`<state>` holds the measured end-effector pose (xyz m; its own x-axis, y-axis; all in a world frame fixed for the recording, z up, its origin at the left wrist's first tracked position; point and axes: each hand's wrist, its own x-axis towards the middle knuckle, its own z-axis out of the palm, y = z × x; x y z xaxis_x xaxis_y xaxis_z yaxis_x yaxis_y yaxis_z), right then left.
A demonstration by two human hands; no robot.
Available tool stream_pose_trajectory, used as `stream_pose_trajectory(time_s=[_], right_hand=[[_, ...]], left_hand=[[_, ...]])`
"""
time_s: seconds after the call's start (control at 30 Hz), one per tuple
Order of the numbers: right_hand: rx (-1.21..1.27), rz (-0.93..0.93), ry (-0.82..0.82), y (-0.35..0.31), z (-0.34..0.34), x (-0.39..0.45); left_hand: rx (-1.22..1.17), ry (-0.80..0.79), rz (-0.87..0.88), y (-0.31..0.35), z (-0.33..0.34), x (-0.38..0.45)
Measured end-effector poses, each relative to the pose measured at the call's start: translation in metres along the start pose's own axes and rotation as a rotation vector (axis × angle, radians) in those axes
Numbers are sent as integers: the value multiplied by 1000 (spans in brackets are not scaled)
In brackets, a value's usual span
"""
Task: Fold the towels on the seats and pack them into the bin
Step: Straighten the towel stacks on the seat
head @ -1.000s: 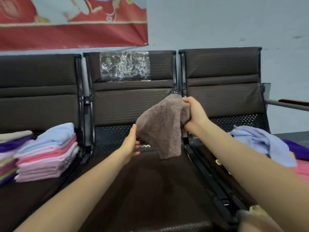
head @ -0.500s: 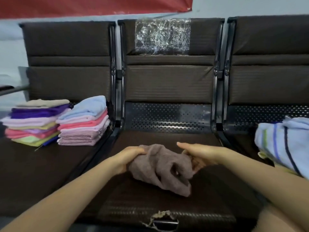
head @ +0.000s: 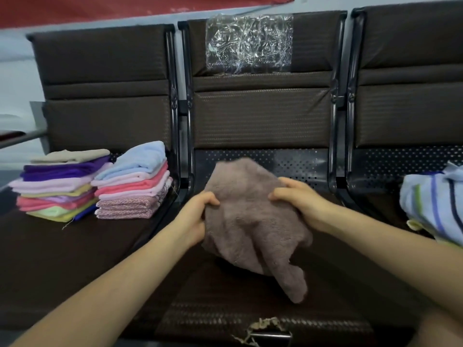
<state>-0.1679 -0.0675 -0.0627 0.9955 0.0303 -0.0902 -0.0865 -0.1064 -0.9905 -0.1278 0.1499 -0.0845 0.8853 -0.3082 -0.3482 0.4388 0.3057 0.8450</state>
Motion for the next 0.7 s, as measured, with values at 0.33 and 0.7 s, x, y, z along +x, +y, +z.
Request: stream_pose_trajectory(time_s=[0.33, 0.7], right_hand=[[-9, -33, -206, -14, 8, -27], [83, -62, -252, -14, 44, -22]], left_hand=[[126, -134, 59, 23, 4, -24], [526, 198, 668, 17, 12, -28]])
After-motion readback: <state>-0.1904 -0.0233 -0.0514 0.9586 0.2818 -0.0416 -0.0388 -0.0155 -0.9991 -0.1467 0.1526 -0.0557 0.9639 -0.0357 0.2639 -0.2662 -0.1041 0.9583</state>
